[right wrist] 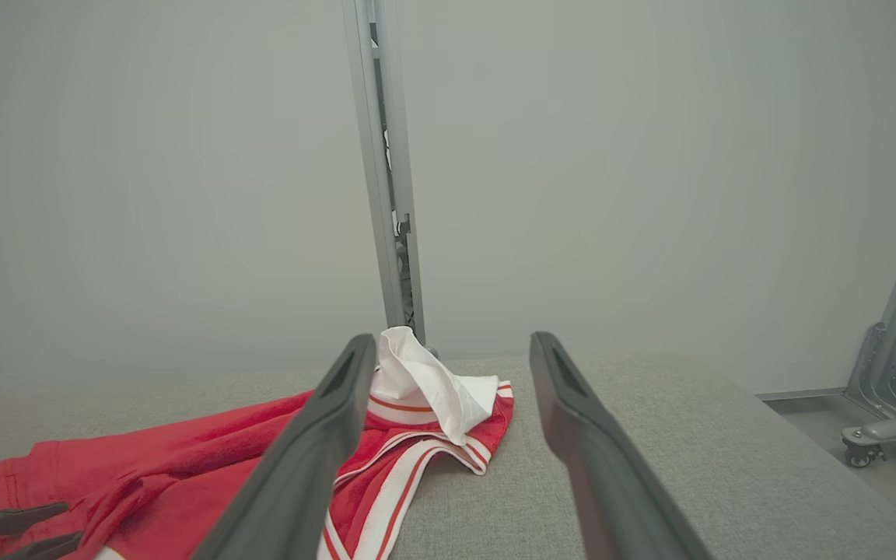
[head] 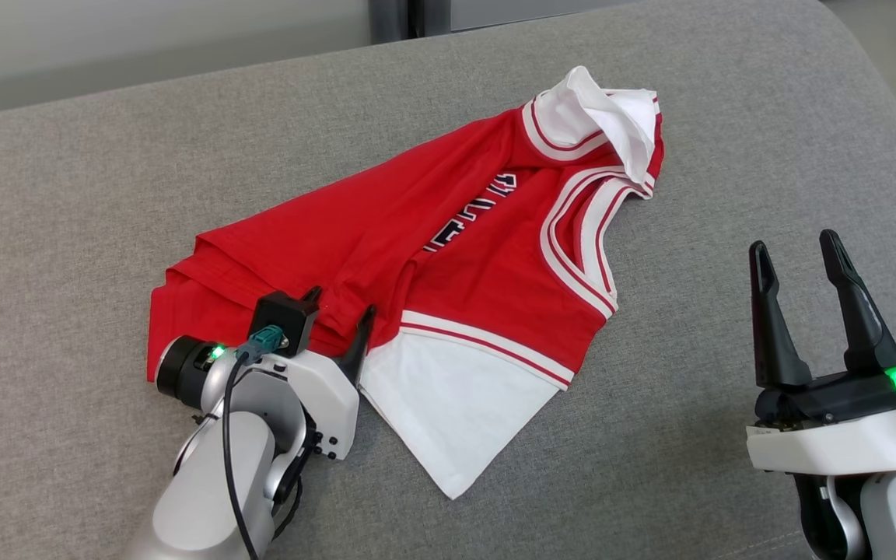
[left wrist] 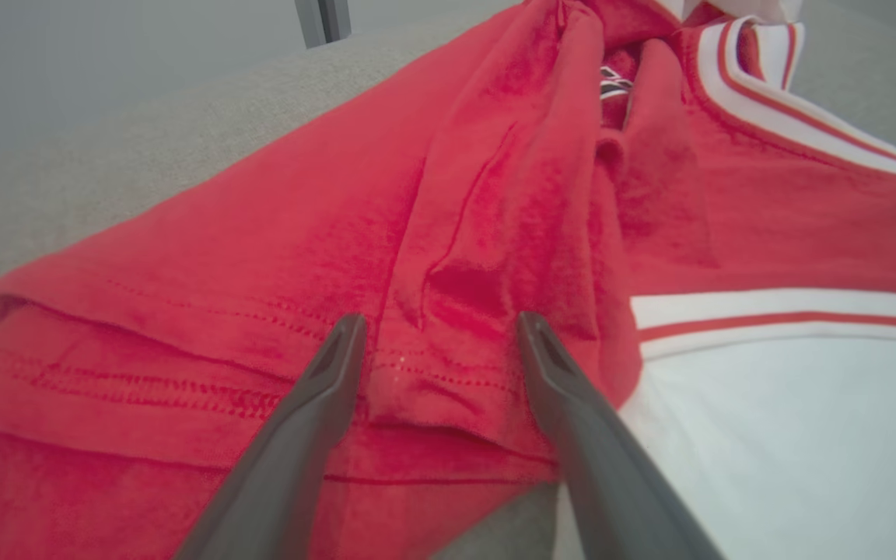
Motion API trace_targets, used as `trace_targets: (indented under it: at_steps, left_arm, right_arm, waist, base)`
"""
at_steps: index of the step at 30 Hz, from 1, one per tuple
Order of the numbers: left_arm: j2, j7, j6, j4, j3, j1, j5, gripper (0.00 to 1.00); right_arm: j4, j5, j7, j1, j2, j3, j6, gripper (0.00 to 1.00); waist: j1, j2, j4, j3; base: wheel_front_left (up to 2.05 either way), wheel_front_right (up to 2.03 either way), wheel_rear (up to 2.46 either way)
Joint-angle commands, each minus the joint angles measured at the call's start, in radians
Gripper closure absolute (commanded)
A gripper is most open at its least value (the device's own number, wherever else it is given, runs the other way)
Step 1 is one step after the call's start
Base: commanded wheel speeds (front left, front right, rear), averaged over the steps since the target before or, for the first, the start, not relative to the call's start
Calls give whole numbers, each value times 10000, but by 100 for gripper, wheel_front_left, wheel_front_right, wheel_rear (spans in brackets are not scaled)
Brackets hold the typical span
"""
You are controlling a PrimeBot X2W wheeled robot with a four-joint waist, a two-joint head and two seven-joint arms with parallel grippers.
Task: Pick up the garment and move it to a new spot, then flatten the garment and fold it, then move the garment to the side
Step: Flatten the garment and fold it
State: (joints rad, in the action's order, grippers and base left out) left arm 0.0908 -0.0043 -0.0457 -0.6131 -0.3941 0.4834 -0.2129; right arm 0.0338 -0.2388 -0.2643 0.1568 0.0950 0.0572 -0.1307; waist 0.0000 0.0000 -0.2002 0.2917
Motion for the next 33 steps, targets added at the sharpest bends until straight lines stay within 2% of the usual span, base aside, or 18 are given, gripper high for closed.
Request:
trace_targets:
  at_steps: [1,2,3,4,5,6,7,13,19,26,33]
  left_arm:
    - [93,-18,-12,-59,-29,225,45,22]
    - [96,-65,-19,-76,-50,234,57,38]
    - [95,-99,-13,-94,-71,238,72,47]
    - [98,-144,-14,-118,-98,243,76,61]
    - [91,-168,-25,-131,-115,253,57,67]
    - [80,-197,-57,-148,-140,264,19,91]
    - [71,-226,-79,-161,-163,278,-3,100]
    - [78,-586,25,16,-100,418,-79,100]
    - [300,-783,89,612,430,797,-512,100]
    - [1439,342,-154,1122,846,2819,-450,100]
    - [2718,1770,-207,8,1016,5704,113,100]
  right_arm:
    - [21,-28,-5,102,3,-53,-1,0]
    - [17,-24,-5,106,-3,-65,-1,0]
    - [13,-15,-5,111,-15,-67,-1,0]
    - [6,-5,-5,116,-23,-69,-1,0]
    - [-5,6,-5,122,-26,-67,-1,0]
    - [-17,15,-5,132,-32,-59,-1,0]
    - [-30,21,-5,143,-35,-52,-1,0]
    - [-55,37,-5,173,-42,-52,-1,0]
    - [-85,41,-5,190,-33,-12,-1,0]
    - [39,-5,-5,519,-59,307,-1,0]
    - [71,-214,-5,1046,-181,679,-1,0]
  waist:
    - [0,0,8,11]
    - [0,0,20,18]
    - [0,0,36,20]
    - [0,0,56,23]
    - [0,0,77,26]
    - [0,0,97,26]
    - [0,0,116,24]
    - [0,0,218,12]
    - [0,0,250,-28]
    - [0,0,-91,413]
    - [0,0,-882,1384]
  base:
    - [0,0,0]
    - [0,0,0]
    - [0,0,0]
    - [0,0,0]
    - [0,0,0]
    - [0,0,0]
    - [0,0,0]
    - [0,0,0]
    - [0,0,0]
    - [0,0,0]
    - [0,0,0]
